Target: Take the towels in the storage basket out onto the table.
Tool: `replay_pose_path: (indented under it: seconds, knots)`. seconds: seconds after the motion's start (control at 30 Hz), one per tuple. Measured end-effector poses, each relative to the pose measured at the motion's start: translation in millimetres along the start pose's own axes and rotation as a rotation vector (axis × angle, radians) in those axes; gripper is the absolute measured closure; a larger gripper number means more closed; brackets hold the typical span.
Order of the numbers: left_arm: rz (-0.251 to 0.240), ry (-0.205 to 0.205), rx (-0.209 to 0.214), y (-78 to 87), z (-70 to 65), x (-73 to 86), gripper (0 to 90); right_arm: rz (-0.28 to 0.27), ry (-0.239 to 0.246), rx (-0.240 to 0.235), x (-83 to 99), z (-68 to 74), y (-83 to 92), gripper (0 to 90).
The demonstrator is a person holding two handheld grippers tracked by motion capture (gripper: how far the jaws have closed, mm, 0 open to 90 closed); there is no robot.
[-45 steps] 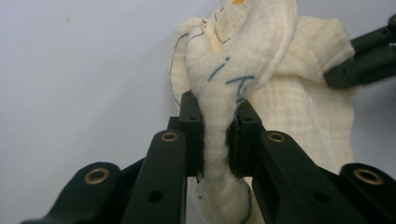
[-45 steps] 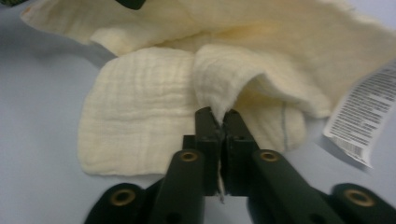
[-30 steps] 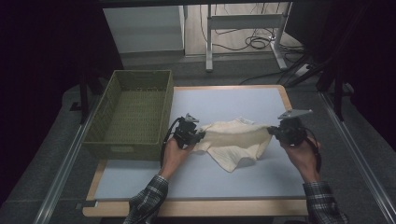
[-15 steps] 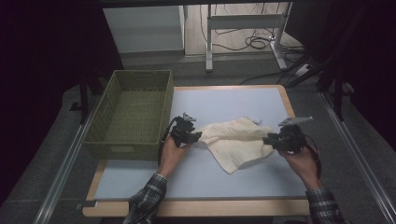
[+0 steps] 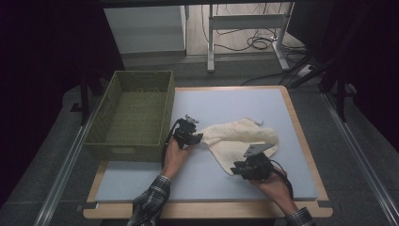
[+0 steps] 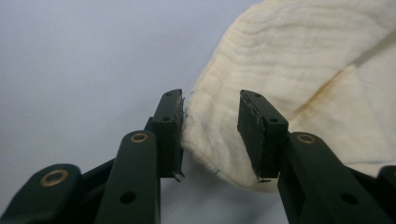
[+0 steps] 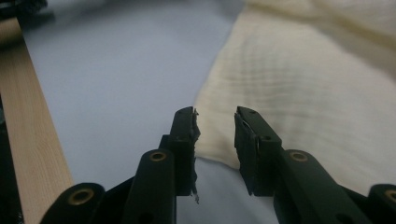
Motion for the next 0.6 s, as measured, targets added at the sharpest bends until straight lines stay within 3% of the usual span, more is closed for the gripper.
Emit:
replay_pose_path:
  seconds: [0.03,0.07,0.1,0.13,0.17,0.27,0.3,0.4,0.43,0.47,0.5,0.6]
  knots:
    - [0.004,-0.003,-0.010,-1.2,1.2,1.1,63.0,0.024,0.025,0.005,3.7,5.3,-10.6,65.4]
    - [0.003,-0.003,-0.010,-1.9,1.6,1.6,63.0,0.024,0.025,0.005,3.7,5.3,-10.6,65.4]
    - [-0.002,0.001,-0.003,-2.1,2.2,1.5,64.8,0.021,0.049,0.039,5.5,6.7,-13.7,75.7]
    - [-0.002,0.003,-0.003,-2.1,2.4,1.3,64.8,0.021,0.049,0.039,5.5,6.7,-13.7,75.7]
    - [-0.006,-0.001,-0.010,-1.8,2.5,0.9,63.6,0.022,0.064,0.053,6.3,8.3,-12.8,86.9]
    - [-0.031,-0.004,-0.004,2.4,0.0,-1.9,54.8,0.022,0.056,0.035,6.3,11.7,-12.4,88.7]
    - [-0.053,-0.005,-0.003,8.3,-2.6,-5.2,49.1,0.003,0.032,-0.042,3.3,21.6,-13.2,89.1]
    - [-0.076,-0.005,-0.006,14.5,-5.7,-8.8,43.2,-0.009,0.032,-0.068,-0.9,29.4,-15.3,89.1]
    - [-0.091,-0.013,0.000,21.0,-8.4,-12.0,36.6,-0.011,0.051,-0.086,-7.2,39.7,-20.9,89.0]
    - [-0.091,-0.013,0.000,21.0,-8.4,-12.0,34.2,-0.011,0.051,-0.086,-7.2,39.7,-20.9,89.0]
    - [-0.102,-0.016,0.008,27.3,-11.2,-13.8,31.7,-0.019,0.055,-0.118,-13.0,49.3,-26.7,89.0]
    - [-0.106,-0.019,0.018,32.6,-13.0,-13.5,28.5,-0.016,0.074,-0.139,-19.2,60.1,-35.5,89.0]
Point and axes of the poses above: each handheld gripper's, and its own axes: y roughly backward along the jaws, x roughly out of its underside, z roughly to its left, the point moved 9 cm from there along -y, roughly forward along the jaws, and after that the axes turned 7 degrees about y, right-handed, at the moved point
